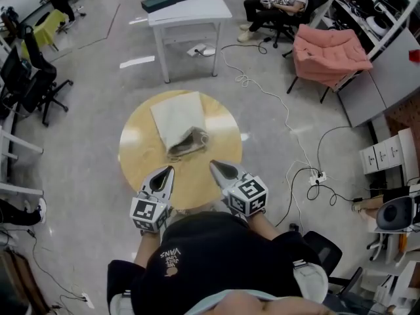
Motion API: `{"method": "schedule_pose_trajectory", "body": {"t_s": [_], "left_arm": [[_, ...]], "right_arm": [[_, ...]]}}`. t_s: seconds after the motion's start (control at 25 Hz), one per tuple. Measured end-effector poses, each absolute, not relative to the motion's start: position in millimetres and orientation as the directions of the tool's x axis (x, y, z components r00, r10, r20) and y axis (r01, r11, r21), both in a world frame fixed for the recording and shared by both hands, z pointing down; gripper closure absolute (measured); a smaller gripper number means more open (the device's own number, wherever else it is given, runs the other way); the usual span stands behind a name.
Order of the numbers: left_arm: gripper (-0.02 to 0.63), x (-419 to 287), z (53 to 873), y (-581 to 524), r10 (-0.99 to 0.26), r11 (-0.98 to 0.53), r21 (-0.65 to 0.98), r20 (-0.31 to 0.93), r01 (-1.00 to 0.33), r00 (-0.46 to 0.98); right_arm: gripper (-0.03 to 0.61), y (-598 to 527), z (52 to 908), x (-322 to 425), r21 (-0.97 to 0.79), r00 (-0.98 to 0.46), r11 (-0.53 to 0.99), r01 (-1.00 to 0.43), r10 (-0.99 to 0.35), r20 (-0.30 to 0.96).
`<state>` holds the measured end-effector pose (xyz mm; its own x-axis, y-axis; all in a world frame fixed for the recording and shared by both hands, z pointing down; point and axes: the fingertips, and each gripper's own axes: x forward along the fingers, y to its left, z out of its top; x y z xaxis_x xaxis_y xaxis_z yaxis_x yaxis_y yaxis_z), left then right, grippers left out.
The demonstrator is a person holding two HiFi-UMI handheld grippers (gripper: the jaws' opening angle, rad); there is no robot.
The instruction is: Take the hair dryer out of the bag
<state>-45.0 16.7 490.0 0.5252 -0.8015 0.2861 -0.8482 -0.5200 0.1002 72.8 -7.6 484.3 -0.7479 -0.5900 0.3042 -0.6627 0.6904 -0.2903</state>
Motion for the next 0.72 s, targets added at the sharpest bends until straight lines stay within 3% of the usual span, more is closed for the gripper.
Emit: {"method": "schedule_pose_trajectory", "body": {"t_s": [0.72], "left_arm": [[0.603, -108, 512, -7, -0.664, -0.683, 0.106, 0.321, -0.723, 0.675]], "right_arm": [[0.58, -10, 499, 19, -0.286, -0.593, 0.521, -0.804, -0.737, 0.324]]}}
